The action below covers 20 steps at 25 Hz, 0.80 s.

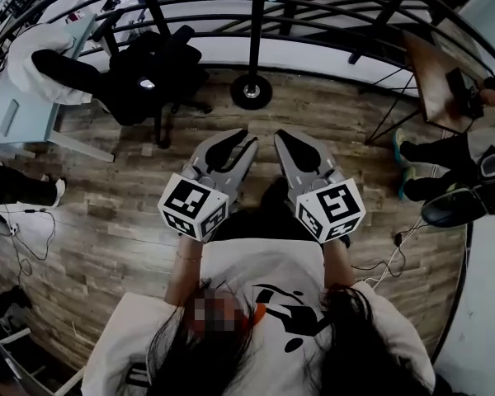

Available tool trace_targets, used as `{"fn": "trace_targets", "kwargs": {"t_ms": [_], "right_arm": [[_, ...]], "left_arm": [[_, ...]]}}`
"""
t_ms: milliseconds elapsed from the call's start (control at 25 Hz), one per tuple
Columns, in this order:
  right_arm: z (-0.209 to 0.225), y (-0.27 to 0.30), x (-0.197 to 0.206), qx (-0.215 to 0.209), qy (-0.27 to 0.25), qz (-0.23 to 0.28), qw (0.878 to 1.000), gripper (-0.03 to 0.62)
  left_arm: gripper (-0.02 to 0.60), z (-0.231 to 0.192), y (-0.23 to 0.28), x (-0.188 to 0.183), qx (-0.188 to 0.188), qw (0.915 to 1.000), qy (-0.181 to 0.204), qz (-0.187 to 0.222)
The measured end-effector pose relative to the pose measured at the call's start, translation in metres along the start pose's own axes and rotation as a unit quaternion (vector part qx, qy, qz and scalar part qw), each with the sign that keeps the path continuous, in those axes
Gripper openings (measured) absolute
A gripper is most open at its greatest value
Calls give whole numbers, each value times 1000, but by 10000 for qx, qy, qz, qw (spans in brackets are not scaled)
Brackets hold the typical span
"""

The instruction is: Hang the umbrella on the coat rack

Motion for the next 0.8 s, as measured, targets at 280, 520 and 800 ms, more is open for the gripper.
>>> {"fn": "trace_targets", "kwargs": {"t_ms": [280, 520, 800], "right_arm": [[4, -24, 15, 176, 103, -68, 9998, 8], [8, -32, 17, 259, 80, -58, 9996, 9], [15, -30, 15, 276, 17, -43, 9996, 9]], "left_arm": [[81, 17, 10, 10, 234, 9997, 42, -82], [81, 30, 16, 11, 382, 9991, 102, -160], [81, 34, 21, 13, 439, 9986, 142, -244]]}}
Point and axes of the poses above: the fingertips, and each gripper's own axes: y forward along the fingers, z to its right, x out of its underside, the point moved 4 cm from there along -y, backward along the fingers, and after that the axes turned 10 degrees about -y, right-handed, at the moved point
